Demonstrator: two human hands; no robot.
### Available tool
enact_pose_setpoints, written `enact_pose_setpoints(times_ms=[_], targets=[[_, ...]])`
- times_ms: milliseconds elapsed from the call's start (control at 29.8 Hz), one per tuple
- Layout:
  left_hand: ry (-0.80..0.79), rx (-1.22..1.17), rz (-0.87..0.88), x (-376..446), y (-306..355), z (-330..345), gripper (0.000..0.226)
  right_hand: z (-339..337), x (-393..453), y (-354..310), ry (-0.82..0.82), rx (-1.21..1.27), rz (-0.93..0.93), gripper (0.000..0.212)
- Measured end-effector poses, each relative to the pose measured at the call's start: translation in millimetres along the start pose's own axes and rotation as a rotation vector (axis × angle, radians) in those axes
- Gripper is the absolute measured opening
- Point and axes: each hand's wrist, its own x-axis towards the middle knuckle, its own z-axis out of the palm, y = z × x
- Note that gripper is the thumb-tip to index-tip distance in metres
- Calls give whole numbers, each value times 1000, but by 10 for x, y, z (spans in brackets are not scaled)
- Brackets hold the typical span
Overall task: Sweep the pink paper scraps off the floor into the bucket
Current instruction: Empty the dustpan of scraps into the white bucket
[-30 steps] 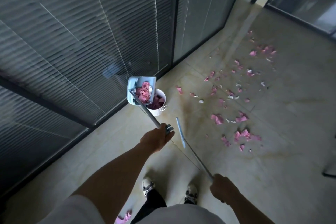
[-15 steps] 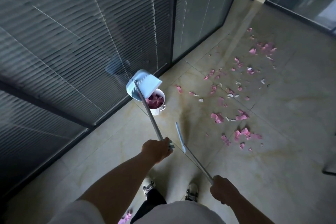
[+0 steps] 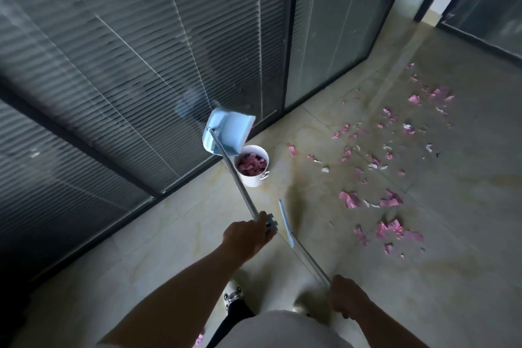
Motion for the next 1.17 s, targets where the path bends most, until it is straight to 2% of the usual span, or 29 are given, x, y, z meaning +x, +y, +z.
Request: enact_pose_setpoints(times_ms=[101,235,335,469,570,704,905,1039,1140,1174], targets=[[37,-57,-128,-188,73,-7,58,-57,132,64,-2,15,-34,24],[33,-192,-295,-534,205,138,51,-24,181,232,-43,-26,-116,9],[66,-322,-478,-833,326,252,40,27,148,402,-19,-56,-173,14],[113,-453,-662,-1249,383,416,36,82,85,428,-46,-111,-193,21],[146,-551,-820,-1637,369,600,36,159,33,233,-30,-212,-222,37],[201,-708,-1053,-2251,309,896,39,387,-80,-119,-16,-393,-259,40],[355,-923,-1333,-3195,259,1310,40,833,-292,-744,-19,-665,-345,37],[405,-1067,-1506,-3958,291,1715,42,1429,-259,-1192,-76,-747,-378,33],[547,-1218,-1615,-4438,363,1974,44,1927,-346,-1529,-105,-900,-397,16],[586,-1265,-1670,-4610,382,2058,46,2118,-478,-1671,-122,-931,-433,23]])
